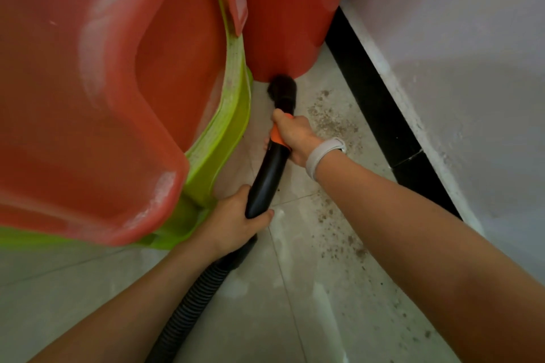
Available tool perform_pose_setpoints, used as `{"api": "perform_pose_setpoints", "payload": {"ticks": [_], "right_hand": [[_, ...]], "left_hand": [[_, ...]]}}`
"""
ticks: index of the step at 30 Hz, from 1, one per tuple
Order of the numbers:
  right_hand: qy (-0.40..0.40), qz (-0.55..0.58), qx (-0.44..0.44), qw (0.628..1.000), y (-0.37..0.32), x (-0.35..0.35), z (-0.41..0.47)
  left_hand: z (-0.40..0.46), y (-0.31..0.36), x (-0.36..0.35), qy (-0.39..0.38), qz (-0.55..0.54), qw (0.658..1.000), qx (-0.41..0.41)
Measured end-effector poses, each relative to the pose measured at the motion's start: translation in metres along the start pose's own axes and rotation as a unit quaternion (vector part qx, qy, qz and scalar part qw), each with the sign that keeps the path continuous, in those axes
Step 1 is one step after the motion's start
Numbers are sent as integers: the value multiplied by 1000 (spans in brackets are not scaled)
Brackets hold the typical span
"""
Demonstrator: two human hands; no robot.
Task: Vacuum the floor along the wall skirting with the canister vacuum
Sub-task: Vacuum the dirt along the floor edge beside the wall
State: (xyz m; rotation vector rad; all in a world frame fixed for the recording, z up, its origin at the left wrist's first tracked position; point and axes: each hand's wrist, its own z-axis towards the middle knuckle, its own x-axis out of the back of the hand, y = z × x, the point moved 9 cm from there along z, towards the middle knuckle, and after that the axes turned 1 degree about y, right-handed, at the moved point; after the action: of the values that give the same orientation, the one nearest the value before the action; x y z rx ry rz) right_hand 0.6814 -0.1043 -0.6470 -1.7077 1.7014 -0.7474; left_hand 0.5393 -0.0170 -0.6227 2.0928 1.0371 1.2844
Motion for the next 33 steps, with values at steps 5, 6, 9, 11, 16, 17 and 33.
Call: {"api": "perform_pose_setpoints", "payload": {"ticks": [5, 6, 9, 11, 16, 17, 33], "right_hand": [[59, -12, 12, 998, -31, 41, 15], [66, -18, 17, 997, -41, 48, 18], [83, -45, 51, 994, -72, 58, 33], [104, -103, 77, 986, -90, 59, 43], [126, -155, 81, 977, -97, 55, 54], [121, -153, 82, 977, -96, 53, 56], [20, 167, 17, 986, -39, 39, -1]], "left_hand": [[30, 31, -4, -2, -19, 1000, -23], [37, 38, -2, 17, -12, 999, -30], [55, 54, 3, 89, 21, 995, -45], [68, 61, 3, 124, 28, 991, -49], [86, 57, -2, 142, 16, 988, -51], [88, 54, -2, 141, 7, 988, -54], [70, 47, -5, 49, -127, 990, -47]]}}
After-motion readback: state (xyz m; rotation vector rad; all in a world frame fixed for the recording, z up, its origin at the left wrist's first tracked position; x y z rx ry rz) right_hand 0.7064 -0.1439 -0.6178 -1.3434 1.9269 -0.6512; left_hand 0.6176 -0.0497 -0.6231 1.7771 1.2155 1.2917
